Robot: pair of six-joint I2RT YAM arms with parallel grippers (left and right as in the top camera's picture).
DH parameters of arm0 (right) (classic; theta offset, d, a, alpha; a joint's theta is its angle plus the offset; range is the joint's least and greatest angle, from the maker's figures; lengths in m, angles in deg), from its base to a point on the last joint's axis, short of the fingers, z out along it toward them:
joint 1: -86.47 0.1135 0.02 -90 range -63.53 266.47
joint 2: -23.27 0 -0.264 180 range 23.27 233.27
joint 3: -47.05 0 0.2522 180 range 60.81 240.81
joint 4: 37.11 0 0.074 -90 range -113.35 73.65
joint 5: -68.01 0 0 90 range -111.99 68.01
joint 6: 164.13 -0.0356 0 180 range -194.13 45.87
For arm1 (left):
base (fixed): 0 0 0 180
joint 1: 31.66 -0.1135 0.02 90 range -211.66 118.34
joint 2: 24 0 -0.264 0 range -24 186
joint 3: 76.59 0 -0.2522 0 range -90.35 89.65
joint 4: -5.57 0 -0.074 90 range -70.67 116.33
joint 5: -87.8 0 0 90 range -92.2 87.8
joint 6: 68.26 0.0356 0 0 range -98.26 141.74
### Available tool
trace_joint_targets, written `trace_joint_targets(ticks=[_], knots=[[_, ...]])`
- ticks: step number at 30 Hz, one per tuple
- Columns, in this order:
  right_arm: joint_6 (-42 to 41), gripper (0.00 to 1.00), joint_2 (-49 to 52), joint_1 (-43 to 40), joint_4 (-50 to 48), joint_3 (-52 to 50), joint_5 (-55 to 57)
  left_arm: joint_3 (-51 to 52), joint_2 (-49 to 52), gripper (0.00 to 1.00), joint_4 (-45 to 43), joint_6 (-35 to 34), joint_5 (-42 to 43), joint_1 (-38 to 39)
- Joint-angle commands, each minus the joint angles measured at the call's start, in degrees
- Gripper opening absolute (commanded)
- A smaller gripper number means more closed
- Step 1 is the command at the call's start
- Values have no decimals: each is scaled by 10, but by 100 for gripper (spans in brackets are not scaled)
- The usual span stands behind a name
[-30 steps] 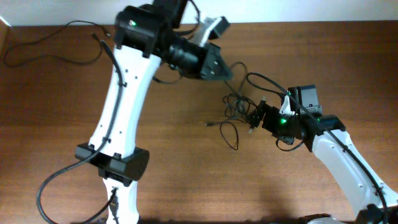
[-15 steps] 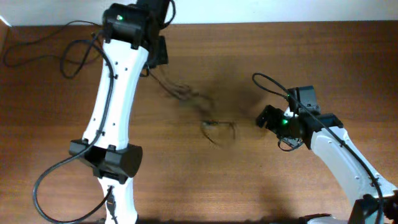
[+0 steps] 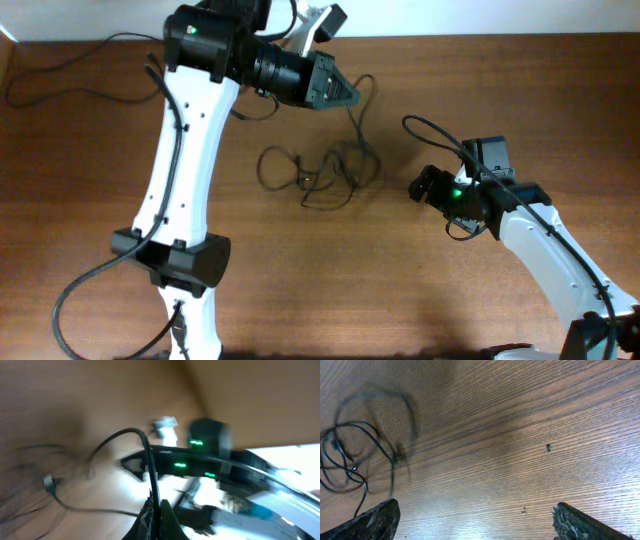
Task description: Untangle cables
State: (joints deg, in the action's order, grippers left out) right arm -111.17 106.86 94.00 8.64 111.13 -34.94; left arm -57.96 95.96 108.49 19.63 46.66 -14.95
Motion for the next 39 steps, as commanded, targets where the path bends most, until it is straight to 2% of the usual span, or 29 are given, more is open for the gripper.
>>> trace_joint_targets(ticks=[1, 2, 4, 5, 9, 12, 14, 17, 18, 20, 22, 24, 27, 29, 34, 37, 39], knots=[[6, 98, 2, 0, -3, -5, 1, -29, -65, 0, -6, -41, -84, 4], [6, 98, 2, 0, -3, -5, 1, -43, -83, 0, -26, -24, -40, 4], [6, 98, 2, 0, -2, -5, 1, -69, -123, 0, -69, -24, -57, 4], [6, 98, 2, 0, -1, -5, 1, -72, -141, 0, -71, -23, -94, 4], [6, 98, 2, 0, -3, -5, 1, -58, -155, 0, 11, -24, -347, 26], [6, 98, 2, 0, 2, -5, 1, -39, -154, 0, -33, -52, -327, 43], [6, 98, 2, 0, 7, -5, 1, -58, -186, 0, -143, -53, -250, 42], [6, 98, 2, 0, 7, -5, 1, -66, -245, 0, -238, -54, -315, 42], [6, 98, 2, 0, 7, -5, 1, -66, -266, 0, -254, -54, -378, 42], [6, 98, 2, 0, 3, -5, 1, -66, -306, 0, -245, -54, -609, 42], [6, 98, 2, 0, -1, -5, 1, -66, -311, 0, -193, -54, -694, 42], [6, 99, 2, 0, -3, -5, 1, -51, -301, 1, -118, -74, -695, 42], [6, 98, 2, 0, 4, -5, 1, -16, -263, 3, -40, -140, -695, 42], [6, 98, 2, 0, 6, -5, 1, 13, -230, 3, -11, -153, -697, 41], [6, 98, 2, 0, 8, -5, 1, 44, -165, 1, 5, -180, -697, 10], [6, 98, 2, 0, 7, -5, 1, 44, -142, 2, 16, -181, -697, -40], [6, 98, 2, 0, 7, -5, 1, 44, -139, 2, 31, -208, -697, -89]])
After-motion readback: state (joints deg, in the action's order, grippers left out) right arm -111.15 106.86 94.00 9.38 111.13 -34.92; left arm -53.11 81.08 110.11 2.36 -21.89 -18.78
